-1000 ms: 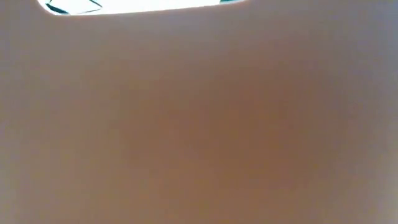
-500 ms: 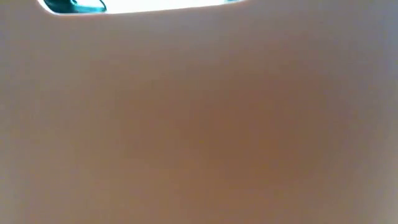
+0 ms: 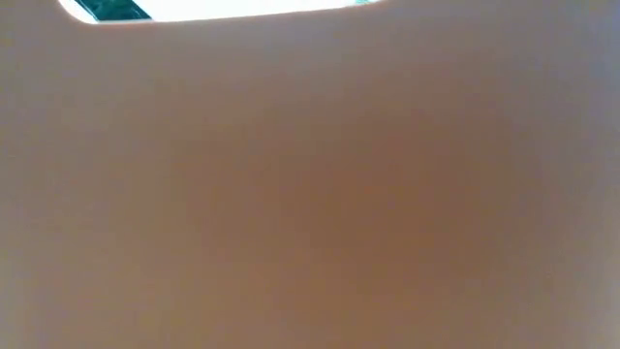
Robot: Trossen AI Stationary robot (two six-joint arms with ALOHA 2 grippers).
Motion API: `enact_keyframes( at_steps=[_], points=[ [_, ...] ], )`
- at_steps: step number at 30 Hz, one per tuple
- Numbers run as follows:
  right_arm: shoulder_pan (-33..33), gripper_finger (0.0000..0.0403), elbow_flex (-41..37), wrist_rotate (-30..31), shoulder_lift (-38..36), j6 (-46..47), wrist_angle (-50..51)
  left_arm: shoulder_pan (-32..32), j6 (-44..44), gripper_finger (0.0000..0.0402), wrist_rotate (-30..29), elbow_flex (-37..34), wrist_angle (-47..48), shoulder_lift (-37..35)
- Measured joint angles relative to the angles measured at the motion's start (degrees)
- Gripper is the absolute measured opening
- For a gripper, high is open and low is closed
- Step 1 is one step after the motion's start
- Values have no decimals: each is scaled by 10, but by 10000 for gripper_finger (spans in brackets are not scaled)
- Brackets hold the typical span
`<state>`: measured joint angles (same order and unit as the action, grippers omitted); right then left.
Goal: Sort blocks
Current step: Put the bottom left brown block into the blue bin
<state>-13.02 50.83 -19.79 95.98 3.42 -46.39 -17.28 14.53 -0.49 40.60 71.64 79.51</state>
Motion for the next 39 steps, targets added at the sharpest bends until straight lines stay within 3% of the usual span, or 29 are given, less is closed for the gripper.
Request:
enact_keyframes(
  at_steps=[5, 16, 32, 39],
  points=[
    [0, 70, 0, 0, 0, 0, 0, 0, -59, 203, -16, 0, 0, 30],
    [-1, 70, 0, 2, 0, -12, 20, 0, -60, 234, -15, 0, -9, 47],
    [-1, 71, 0, 2, 0, -15, 21, 3, -54, 237, -37, 0, -7, 47],
    [0, 71, 0, 2, 0, -15, 36, 32, -39, 307, -65, -12, -13, 47]
  ],
)
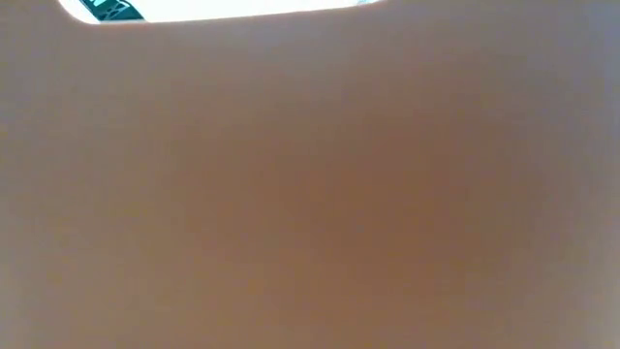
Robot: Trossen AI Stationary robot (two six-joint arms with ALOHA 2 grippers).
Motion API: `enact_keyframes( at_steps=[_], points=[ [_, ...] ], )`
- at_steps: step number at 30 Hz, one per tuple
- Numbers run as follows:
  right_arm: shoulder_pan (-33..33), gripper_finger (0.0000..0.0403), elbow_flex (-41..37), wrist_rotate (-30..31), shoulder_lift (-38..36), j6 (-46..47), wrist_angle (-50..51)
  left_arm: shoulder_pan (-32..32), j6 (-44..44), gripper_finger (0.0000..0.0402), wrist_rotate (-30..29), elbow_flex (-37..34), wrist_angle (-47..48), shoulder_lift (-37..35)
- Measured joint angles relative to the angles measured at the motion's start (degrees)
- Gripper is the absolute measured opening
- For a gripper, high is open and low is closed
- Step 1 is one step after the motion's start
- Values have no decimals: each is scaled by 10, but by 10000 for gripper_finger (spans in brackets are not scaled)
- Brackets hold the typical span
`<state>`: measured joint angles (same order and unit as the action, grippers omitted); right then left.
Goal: Sort blocks
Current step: Put the bottom left brown block into the blue bin
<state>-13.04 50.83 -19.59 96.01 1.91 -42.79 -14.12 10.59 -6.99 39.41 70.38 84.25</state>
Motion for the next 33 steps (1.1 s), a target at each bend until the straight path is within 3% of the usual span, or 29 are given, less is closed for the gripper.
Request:
enact_keyframes(
  at_steps=[4, 8, 16, 33],
  points=[
    [0, 71, 0, 0, 0, 0, 6, 13, 5, 361, 9, -20, -18, 0],
    [0, 71, 0, 0, 0, 0, 8, 14, 9, 390, 9, -18, -19, 0],
    [0, 71, 0, 0, 0, 0, 10, 14, -8, 396, 49, -21, -26, 0],
    [0, 71, 0, 0, 0, 0, 12, 7, 57, 396, 45, -21, -75, 0]
  ],
)
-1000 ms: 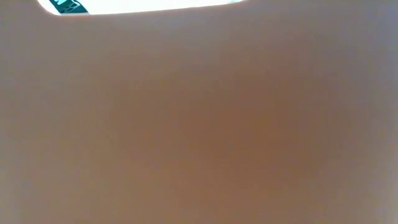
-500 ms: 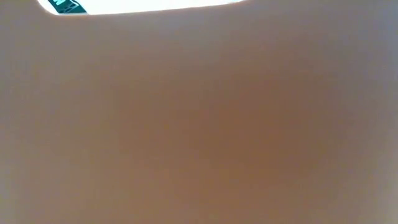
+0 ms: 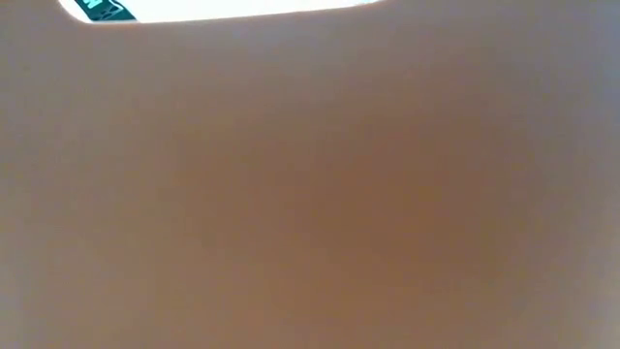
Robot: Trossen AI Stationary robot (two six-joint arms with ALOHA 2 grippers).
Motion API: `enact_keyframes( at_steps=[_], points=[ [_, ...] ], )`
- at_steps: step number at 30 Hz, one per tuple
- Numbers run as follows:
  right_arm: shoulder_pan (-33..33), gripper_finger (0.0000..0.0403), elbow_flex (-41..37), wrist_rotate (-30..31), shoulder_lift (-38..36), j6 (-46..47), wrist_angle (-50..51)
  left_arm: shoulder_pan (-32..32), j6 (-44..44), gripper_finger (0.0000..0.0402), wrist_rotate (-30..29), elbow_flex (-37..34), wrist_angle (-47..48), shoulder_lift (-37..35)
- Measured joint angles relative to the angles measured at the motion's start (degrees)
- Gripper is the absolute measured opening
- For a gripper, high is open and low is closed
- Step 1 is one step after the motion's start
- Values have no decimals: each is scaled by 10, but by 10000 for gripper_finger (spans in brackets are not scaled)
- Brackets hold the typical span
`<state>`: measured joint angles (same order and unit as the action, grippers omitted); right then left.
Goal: Sort blocks
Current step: Put the bottom left brown block into the blue bin
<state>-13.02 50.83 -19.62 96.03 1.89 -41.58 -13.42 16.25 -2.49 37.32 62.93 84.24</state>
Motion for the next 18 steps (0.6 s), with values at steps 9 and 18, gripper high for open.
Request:
enact_keyframes(
  at_steps=[9, 18],
  points=[
    [0, 71, 0, 0, 0, 0, 3, -12, 74, 396, -15, -3, 18, 0],
    [0, 71, 0, 0, 0, 3, 3, -33, 75, 358, 24, -33, -24, -2]
  ],
)
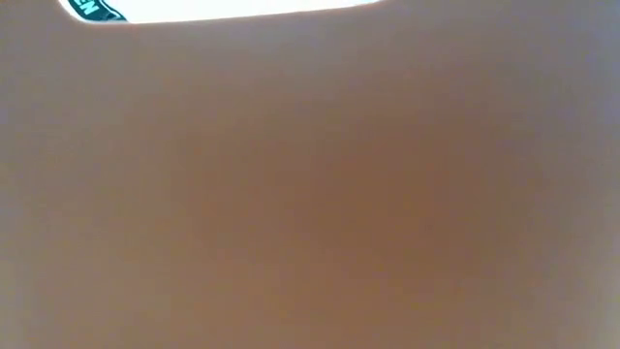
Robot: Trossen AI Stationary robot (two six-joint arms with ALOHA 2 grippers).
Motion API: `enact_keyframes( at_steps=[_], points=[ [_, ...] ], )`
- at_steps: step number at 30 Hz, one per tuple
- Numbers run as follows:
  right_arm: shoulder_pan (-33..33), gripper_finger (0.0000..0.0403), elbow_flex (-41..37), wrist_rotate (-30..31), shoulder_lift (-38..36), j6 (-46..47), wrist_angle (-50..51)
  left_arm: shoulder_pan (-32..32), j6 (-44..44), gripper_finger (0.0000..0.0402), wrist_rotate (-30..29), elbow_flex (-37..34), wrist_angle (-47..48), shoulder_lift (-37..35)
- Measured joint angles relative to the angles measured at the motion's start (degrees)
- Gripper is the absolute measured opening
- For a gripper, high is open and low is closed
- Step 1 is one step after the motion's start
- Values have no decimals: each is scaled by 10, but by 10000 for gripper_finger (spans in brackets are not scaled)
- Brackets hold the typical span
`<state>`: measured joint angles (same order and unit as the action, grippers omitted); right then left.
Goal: Sort blocks
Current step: Put the bottom left brown block into the blue bin
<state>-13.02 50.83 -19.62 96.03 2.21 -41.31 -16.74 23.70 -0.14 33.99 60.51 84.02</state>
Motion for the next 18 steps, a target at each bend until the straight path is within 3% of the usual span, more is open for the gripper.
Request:
enact_keyframes(
  at_steps=[18],
  points=[
    [0, 71, 0, 0, 0, 1, 0, -9, -21, 99, 49, 0, -5, 2]
  ],
)
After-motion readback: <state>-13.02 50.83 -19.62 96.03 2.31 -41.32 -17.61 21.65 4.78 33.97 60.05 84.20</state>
